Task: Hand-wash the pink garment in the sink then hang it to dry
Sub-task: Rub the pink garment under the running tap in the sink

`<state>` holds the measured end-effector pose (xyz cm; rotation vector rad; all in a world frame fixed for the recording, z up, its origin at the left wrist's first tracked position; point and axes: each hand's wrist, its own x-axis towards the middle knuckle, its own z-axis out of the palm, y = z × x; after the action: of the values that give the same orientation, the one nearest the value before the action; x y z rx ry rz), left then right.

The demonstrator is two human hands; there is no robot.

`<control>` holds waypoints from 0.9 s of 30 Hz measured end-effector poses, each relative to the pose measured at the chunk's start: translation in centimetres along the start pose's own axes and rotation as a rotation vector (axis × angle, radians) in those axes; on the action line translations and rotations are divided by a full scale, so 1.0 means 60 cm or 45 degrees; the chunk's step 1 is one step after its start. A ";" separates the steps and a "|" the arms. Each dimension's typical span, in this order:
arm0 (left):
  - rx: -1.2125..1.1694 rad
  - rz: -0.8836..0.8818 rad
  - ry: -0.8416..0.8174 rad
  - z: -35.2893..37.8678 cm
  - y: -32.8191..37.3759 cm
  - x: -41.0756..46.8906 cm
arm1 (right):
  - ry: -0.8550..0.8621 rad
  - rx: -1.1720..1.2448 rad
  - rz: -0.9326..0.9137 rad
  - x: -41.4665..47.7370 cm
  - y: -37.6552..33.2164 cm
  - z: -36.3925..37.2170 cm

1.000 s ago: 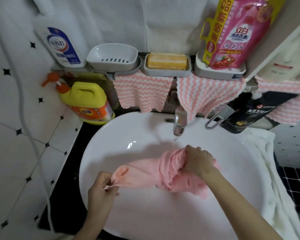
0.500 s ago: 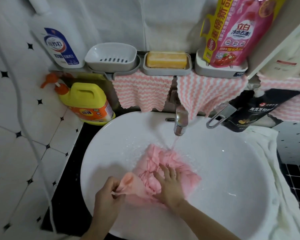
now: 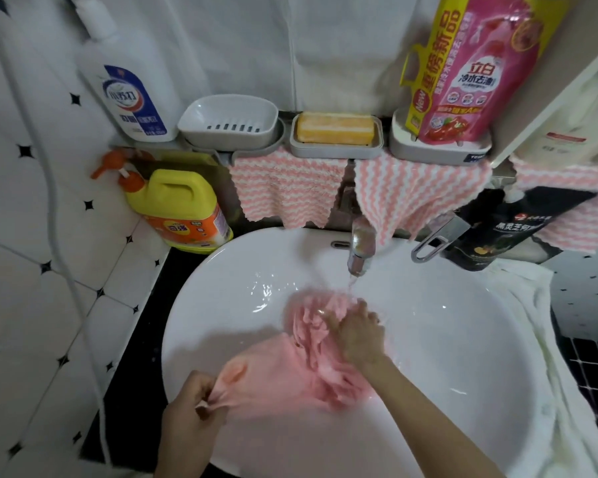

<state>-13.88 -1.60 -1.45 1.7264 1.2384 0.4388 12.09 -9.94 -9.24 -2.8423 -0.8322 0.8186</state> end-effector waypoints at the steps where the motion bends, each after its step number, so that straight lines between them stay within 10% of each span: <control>1: -0.007 -0.023 0.010 -0.002 0.000 0.000 | 0.071 -0.064 -0.020 -0.010 0.003 0.004; 10: -0.067 0.025 -0.018 -0.009 0.011 -0.004 | -0.004 -0.166 -0.853 -0.055 -0.025 -0.027; 15: -0.102 -0.026 0.033 -0.010 0.008 -0.008 | -0.132 -0.412 -0.478 -0.087 0.006 -0.032; 27: -0.073 -0.098 0.013 0.011 0.012 -0.012 | -0.083 -0.397 -0.503 0.011 0.032 0.115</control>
<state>-13.31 -2.56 -1.02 1.6242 1.2830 0.4338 9.97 -11.80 -15.90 -2.7514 -1.5907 0.7842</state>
